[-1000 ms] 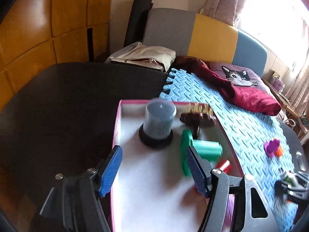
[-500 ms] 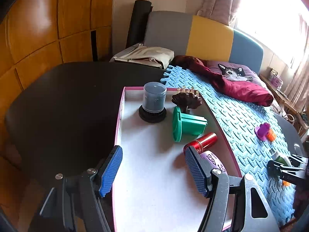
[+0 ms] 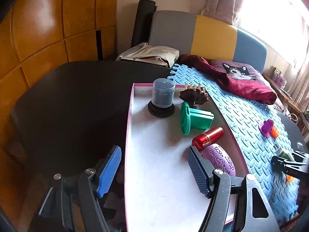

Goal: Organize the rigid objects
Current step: 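Carry the white-green bottle with the right gripper toward the tray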

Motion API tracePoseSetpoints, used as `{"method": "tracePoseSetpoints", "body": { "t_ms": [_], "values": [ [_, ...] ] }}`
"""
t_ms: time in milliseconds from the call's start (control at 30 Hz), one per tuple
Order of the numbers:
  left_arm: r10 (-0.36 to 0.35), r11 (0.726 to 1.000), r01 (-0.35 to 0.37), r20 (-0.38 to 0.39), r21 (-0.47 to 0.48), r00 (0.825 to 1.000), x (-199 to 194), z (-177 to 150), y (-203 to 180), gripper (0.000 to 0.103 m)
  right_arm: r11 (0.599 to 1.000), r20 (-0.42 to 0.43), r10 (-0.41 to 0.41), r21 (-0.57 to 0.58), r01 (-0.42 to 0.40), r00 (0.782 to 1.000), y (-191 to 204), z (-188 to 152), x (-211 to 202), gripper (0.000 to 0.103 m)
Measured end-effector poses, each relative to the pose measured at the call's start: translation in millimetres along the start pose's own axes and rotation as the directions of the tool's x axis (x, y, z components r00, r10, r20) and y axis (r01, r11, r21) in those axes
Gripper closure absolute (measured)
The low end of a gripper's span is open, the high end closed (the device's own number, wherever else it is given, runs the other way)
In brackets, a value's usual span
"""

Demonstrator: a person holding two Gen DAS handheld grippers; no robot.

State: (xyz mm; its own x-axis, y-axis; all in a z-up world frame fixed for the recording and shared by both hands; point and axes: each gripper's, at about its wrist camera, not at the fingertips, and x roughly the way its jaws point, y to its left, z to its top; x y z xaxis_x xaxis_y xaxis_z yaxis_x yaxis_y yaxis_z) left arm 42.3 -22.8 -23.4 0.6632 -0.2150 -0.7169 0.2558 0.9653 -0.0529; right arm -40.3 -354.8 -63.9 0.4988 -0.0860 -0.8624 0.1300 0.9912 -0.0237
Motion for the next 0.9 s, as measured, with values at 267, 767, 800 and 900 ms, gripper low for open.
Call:
{"method": "tracePoseSetpoints", "body": {
  "t_ms": [267,767,800,900],
  "values": [
    [0.019,1.0,-0.019,0.019,-0.01,1.0,-9,-2,13,0.031,0.993,0.017,0.086,0.081,-0.087,0.996,0,8,-5,0.054],
    [0.041,0.997,-0.039,0.033,-0.061,0.999,-17,-3,36,0.032,0.926,0.106,0.375,-0.077,-0.369,0.921,138,66,-32,0.054],
    [0.041,0.997,-0.039,0.036,-0.064,0.998,-18,-2,37,0.032,0.919,0.098,0.391,-0.093,-0.382,0.915,151,69,-30,0.054],
    [0.052,0.997,-0.05,0.039,-0.065,0.998,-19,-2,39,0.032,0.901,0.078,0.425,-0.128,-0.414,0.902,178,76,-26,0.054]
  ]
}}
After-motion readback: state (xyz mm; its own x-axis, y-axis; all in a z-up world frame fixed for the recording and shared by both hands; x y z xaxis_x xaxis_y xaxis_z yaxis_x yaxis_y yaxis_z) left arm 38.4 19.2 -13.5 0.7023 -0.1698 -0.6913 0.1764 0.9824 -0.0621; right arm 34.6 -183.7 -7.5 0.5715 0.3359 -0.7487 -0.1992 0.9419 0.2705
